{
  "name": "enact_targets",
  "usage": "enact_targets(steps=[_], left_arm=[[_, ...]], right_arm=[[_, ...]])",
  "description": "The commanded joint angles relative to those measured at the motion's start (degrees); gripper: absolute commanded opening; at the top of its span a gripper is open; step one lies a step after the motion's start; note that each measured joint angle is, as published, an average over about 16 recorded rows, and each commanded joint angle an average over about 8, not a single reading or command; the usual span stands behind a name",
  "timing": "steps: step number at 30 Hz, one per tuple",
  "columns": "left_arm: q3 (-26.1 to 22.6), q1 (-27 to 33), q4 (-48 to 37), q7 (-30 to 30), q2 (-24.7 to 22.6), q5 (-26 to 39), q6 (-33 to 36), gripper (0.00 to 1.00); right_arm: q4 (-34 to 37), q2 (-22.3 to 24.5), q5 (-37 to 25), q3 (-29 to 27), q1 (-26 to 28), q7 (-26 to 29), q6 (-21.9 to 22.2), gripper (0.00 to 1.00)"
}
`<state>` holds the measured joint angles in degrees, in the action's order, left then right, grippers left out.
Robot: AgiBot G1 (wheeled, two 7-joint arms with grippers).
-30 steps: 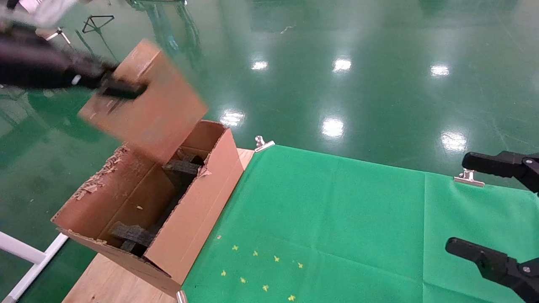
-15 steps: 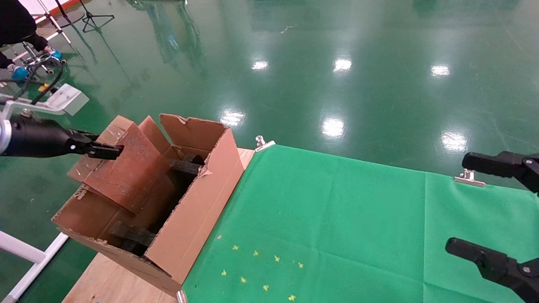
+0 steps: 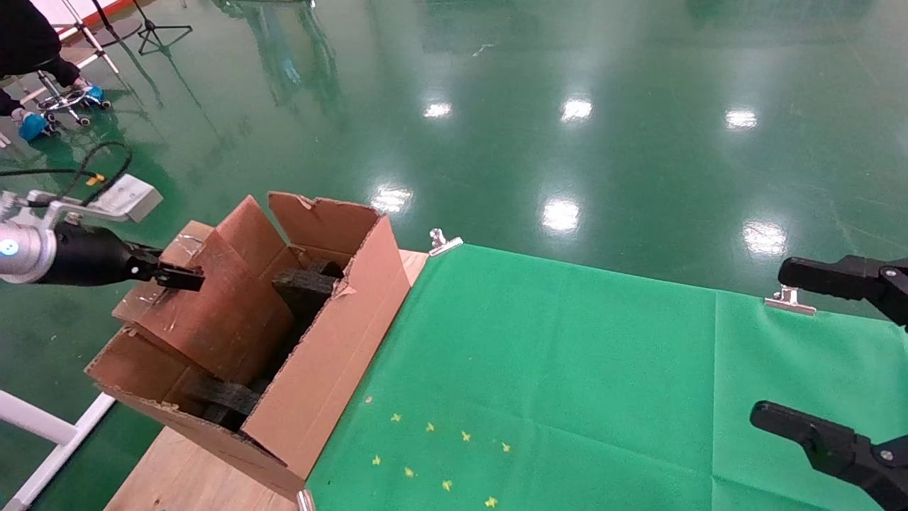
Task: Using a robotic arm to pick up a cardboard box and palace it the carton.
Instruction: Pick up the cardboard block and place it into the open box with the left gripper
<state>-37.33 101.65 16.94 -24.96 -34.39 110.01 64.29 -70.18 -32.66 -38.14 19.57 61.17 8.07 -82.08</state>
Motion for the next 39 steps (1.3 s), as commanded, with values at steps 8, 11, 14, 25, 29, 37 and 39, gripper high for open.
enact_targets(steps=[8, 11, 14, 25, 29, 37, 39], left_arm=[[-0.90, 0.12, -9.12, 3.03, -4.55, 1.56, -4.88, 0.00], [-1.03, -0.43, -11.16, 3.59, -5.90, 1.73, -6.17, 0.00], [-1.08, -1.07, -12.98, 3.69, -7.07, 1.78, -7.17, 0.00], [-1.02, -2.20, -16.69, 2.22, -8.85, 1.68, -9.64, 0.66], [-0.95, -2.28, -16.95, 2.15, -8.96, 1.58, -9.89, 1.00], [-1.00, -2.24, -16.68, 2.23, -8.81, 1.66, -9.50, 1.00], [-1.02, -2.23, -16.63, 2.24, -8.78, 1.70, -9.40, 1.00]], right_arm=[[0.00, 0.00, 0.00, 0.00, 0.00, 0.00, 0.00, 1.00], [0.00, 0.00, 0.00, 0.00, 0.00, 0.00, 0.00, 1.00], [0.00, 0.00, 0.00, 0.00, 0.00, 0.00, 0.00, 1.00], [0.01, 0.01, 0.01, 0.00, -0.01, 0.00, 0.01, 1.00], [0.02, 0.01, 0.01, 0.00, -0.02, 0.00, 0.02, 1.00], [0.02, 0.01, 0.01, 0.00, -0.02, 0.00, 0.02, 1.00], [0.02, 0.01, 0.01, 0.00, -0.02, 0.00, 0.02, 1.00]])
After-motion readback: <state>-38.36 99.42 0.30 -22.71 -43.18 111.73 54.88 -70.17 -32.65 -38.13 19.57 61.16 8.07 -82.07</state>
